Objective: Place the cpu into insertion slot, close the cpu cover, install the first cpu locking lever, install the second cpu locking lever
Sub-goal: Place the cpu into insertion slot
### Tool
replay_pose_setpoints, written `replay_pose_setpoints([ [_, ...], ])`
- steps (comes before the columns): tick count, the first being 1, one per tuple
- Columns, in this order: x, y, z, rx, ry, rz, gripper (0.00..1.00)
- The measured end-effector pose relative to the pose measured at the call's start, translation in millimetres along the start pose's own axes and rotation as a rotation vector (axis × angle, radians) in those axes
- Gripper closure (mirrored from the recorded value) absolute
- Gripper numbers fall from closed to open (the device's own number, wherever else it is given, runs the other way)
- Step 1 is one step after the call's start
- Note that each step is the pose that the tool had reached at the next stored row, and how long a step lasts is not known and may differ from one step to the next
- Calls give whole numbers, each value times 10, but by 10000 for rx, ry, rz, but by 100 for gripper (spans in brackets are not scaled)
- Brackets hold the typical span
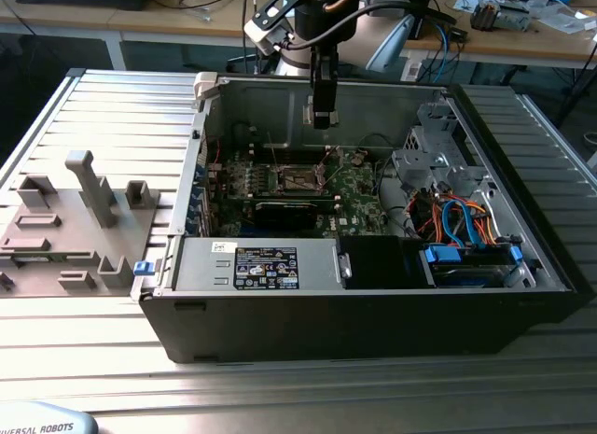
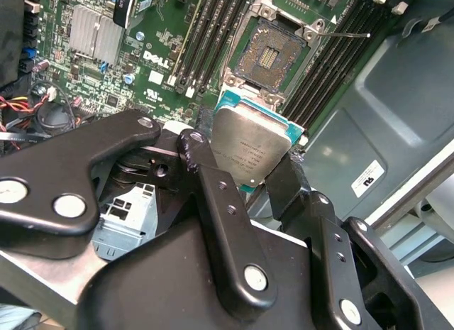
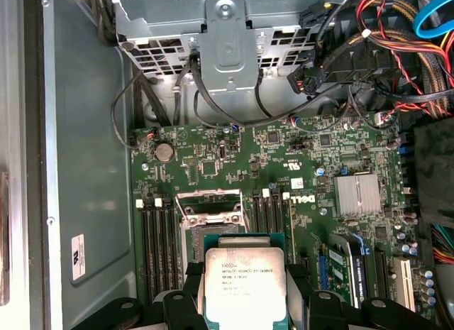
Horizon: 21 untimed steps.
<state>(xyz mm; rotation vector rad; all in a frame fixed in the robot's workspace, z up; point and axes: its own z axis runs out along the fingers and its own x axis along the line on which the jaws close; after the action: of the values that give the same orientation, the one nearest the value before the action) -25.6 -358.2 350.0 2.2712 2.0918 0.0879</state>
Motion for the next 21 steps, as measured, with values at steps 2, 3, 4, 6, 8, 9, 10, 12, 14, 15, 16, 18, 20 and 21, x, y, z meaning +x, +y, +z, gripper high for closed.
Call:
replay_pose_setpoints([
  [2,0,0,0,0,0,6,46],
  [3,0,0,0,0,-1,12,46],
  [4,0,0,0,0,-1,17,46],
  [6,0,0,0,0,-2,26,46],
  [8,0,0,0,0,-2,36,46],
  [9,0,0,0,0,-3,38,46],
  [10,0,0,0,0,-3,44,46],
  [12,0,0,0,-1,-6,85,46],
  [14,0,0,0,-1,-10,131,46],
  [15,0,0,0,-1,-10,134,46],
  [16,0,0,0,-1,-11,139,46],
  [18,0,0,0,-1,-13,179,46],
  [20,0,0,0,-1,-17,224,46],
  [21,0,0,0,-1,-18,227,46],
])
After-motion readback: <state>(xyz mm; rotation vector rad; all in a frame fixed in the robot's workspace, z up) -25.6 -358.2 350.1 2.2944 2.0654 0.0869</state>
